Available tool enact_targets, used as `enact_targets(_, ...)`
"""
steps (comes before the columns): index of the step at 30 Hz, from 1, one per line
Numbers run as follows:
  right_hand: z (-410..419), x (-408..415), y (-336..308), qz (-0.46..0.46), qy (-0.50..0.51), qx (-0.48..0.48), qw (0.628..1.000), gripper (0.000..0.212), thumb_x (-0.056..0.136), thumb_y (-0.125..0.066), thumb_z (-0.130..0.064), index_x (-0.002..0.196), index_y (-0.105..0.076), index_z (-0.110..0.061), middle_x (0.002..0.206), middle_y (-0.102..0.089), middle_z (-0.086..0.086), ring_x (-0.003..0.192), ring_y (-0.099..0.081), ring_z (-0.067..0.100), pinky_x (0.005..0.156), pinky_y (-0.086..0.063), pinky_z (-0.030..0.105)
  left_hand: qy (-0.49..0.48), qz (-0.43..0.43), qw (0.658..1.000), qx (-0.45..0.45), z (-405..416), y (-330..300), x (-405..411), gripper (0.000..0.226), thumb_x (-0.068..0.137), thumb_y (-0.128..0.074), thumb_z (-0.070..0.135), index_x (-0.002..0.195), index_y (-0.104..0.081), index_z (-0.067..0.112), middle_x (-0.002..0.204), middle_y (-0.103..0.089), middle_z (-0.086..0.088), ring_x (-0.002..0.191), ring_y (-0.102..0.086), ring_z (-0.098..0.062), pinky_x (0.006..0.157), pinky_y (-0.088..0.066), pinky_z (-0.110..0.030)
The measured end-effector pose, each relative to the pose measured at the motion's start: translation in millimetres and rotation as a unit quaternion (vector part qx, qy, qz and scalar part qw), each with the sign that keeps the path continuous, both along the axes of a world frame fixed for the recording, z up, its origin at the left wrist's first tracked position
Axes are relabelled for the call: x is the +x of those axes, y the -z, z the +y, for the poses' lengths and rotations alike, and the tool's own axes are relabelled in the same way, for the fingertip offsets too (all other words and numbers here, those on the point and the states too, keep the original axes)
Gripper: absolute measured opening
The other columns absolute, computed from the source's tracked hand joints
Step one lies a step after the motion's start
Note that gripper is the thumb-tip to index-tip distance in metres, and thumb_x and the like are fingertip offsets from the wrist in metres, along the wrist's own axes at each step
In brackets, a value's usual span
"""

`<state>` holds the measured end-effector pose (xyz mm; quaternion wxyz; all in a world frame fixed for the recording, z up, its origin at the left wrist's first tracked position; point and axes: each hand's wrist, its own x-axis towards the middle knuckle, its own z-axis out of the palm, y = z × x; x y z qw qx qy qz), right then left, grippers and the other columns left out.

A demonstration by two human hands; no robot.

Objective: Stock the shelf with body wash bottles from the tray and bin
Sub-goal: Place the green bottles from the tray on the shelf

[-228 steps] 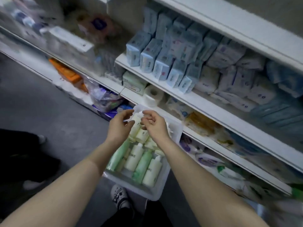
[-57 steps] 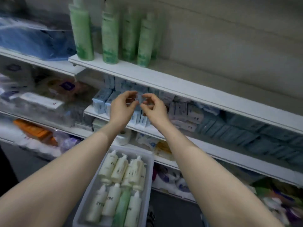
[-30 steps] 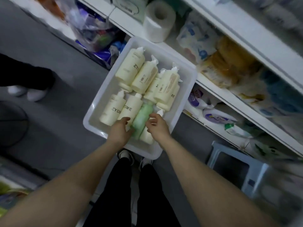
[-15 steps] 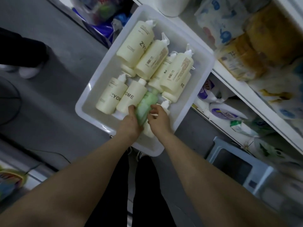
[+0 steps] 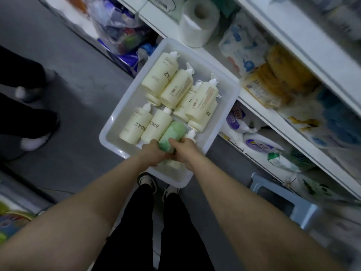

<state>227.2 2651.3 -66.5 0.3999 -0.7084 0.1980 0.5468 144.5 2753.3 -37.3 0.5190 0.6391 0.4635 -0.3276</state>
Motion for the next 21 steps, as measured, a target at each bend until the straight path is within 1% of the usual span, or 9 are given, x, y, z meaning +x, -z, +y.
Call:
enact_targets(2, 1.6, 2.6, -16.7, 0.024, 0.034, 0.023, 0.999, 0.055, 0.089, -0.072, -0.033, 0.133, -0.053, -0.006, 0.123, -0.066, 0.017, 0.102, -0.069, 0.031, 0.077, -0.062, 0.038, 0.002, -0.034, 0.999, 0.003, 4.6, -16.3, -4.2, 0.092, 0.061, -0.083, 0.044, 0.133, -0.041, 0.008, 0.124, -0.051, -0.01, 0.109, -0.055, -0.026, 0.091, -0.053, -0.04)
enact_targets(5, 1.5, 9.8, -48.7, 0.036, 0.06, 0.058, 0.996, 0.057, 0.088, -0.075, -0.032, 0.133, -0.054, -0.004, 0.121, -0.068, 0.016, 0.102, -0.07, 0.028, 0.067, -0.061, 0.03, -0.012, -0.075, 0.997, -0.024, 10.5, -40.1, -6.7, 0.076, 0.069, -0.085, 0.019, 0.129, -0.04, 0.01, 0.118, -0.057, -0.007, 0.105, -0.058, -0.023, 0.091, -0.052, -0.039)
enact_targets(8, 2.0, 21.1, -81.8, 0.025, 0.05, 0.08, 0.995, 0.054, 0.089, -0.075, -0.026, 0.133, -0.052, -0.007, 0.122, -0.068, 0.012, 0.104, -0.069, 0.024, 0.061, -0.059, 0.026, -0.008, -0.103, 0.993, -0.054, 19.0, -67.1, -4.1, 0.074, 0.07, -0.084, 0.011, 0.129, -0.04, 0.013, 0.11, -0.061, -0.006, 0.093, -0.061, -0.017, 0.075, -0.053, -0.028)
enact_targets(9, 1.6, 25.1, -95.0, 0.017, 0.041, 0.089, 0.995, 0.052, 0.09, -0.074, -0.024, 0.133, -0.051, -0.008, 0.122, -0.068, 0.01, 0.103, -0.069, 0.023, 0.063, -0.059, 0.027, -0.013, -0.116, 0.991, -0.064, 21.5, -77.9, -2.5, 0.073, 0.071, -0.083, 0.01, 0.129, -0.04, 0.013, 0.11, -0.061, -0.006, 0.093, -0.061, -0.016, 0.074, -0.053, -0.027)
enact_targets(10, 1.4, 29.2, -107.1, 0.008, 0.032, 0.101, 0.994, 0.051, 0.09, -0.073, -0.023, 0.134, -0.051, -0.009, 0.121, -0.069, 0.009, 0.103, -0.069, 0.023, 0.067, -0.059, 0.028, -0.017, -0.127, 0.989, -0.076, 23.8, -88.6, 0.1, 0.072, 0.072, -0.083, 0.011, 0.13, -0.041, 0.014, 0.111, -0.061, -0.006, 0.095, -0.062, -0.018, 0.079, -0.054, -0.03)
enact_targets(13, 0.7, 41.2, -144.9, -0.016, 0.013, 0.146, 0.989, 0.053, 0.091, -0.071, -0.016, 0.137, -0.045, -0.012, 0.124, -0.067, 0.01, 0.105, -0.07, 0.025, 0.08, -0.059, 0.034, -0.028, -0.156, 0.981, -0.111, 31.1, -123.2, 9.4, 0.075, 0.065, -0.084, 0.027, 0.13, -0.048, 0.017, 0.116, -0.064, -0.007, 0.106, -0.064, -0.024, 0.095, -0.053, -0.044)
enact_targets(14, 0.4, 45.2, -158.1, -0.024, 0.007, 0.16, 0.987, 0.053, 0.091, -0.071, -0.014, 0.137, -0.044, -0.013, 0.124, -0.067, 0.01, 0.104, -0.07, 0.024, 0.082, -0.059, 0.034, -0.027, -0.166, 0.979, -0.118, 34.5, -133.6, 12.4, 0.074, 0.063, -0.084, 0.029, 0.129, -0.052, 0.016, 0.116, -0.065, -0.007, 0.106, -0.065, -0.025, 0.096, -0.052, -0.046)
enact_targets(17, 0.4, 57.3, -195.7, -0.05, -0.018, 0.19, 0.98, 0.054, 0.091, -0.071, -0.013, 0.138, -0.044, -0.017, 0.123, -0.068, 0.008, 0.105, -0.07, 0.021, 0.089, -0.057, 0.033, -0.008, -0.205, 0.971, -0.125, 44.3, -161.7, 22.3, 0.061, 0.071, -0.083, 0.02, 0.125, -0.056, 0.012, 0.115, -0.066, -0.009, 0.105, -0.066, -0.026, 0.095, -0.053, -0.046)
enact_targets(21, 2.7, 71.4, -238.7, -0.091, -0.025, 0.222, 0.97, 0.052, 0.09, -0.071, -0.011, 0.136, -0.047, -0.018, 0.125, -0.068, 0.008, 0.107, -0.07, 0.021, 0.084, -0.057, 0.03, 0.005, -0.245, 0.964, -0.105, 54.2, -196.9, 38.1, 0.057, 0.075, -0.082, 0.012, 0.124, -0.053, 0.016, 0.11, -0.066, -0.007, 0.099, -0.068, -0.024, 0.087, -0.057, -0.041)
